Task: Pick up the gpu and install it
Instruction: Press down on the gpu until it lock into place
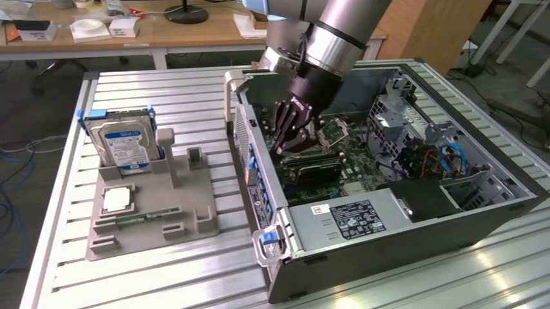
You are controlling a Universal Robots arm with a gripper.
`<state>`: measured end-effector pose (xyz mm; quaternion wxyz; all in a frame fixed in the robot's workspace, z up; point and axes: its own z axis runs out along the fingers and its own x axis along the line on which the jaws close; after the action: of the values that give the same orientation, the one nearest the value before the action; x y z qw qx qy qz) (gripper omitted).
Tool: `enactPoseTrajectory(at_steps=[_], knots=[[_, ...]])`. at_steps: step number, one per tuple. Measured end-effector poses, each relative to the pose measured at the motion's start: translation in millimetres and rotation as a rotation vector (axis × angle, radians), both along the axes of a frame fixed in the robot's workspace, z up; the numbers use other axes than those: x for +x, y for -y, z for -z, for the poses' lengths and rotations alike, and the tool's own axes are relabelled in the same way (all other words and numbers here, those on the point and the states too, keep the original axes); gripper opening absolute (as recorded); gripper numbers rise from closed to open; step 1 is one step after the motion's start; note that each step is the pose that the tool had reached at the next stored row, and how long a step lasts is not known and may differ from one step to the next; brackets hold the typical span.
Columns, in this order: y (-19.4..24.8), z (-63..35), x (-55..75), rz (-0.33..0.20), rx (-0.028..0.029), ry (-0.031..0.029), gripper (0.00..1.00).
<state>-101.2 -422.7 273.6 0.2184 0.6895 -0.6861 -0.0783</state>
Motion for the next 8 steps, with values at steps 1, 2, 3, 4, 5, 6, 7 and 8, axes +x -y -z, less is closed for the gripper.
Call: enactPoseTrajectory(at_steps=[1,2,3,4,5,6,7,8], knots=[[-0.2,1.6,0.7,0.0,-0.0007,-0.0002,0.1],[-0.4,2.8,2.0,0.0,-0.0011,-0.0001,0.1],[-0.5,3.4,3.4,0.0,-0.0012,-0.0001,0.1],[-0.5,3.7,4.8,0.0,-0.0017,-0.0002,0.1],[-0.5,3.9,6.6,0.0,-0.0022,-0.0002,0.1],[-0.5,4.2,8.2,0.0,-0.0029,-0.0001,0.1],[-0.4,4.4,9.3,0.0,-0.0046,0.0,0.1],[-0.4,4.6,10.1,0.0,-0.0078,-0.0002,0.1]])
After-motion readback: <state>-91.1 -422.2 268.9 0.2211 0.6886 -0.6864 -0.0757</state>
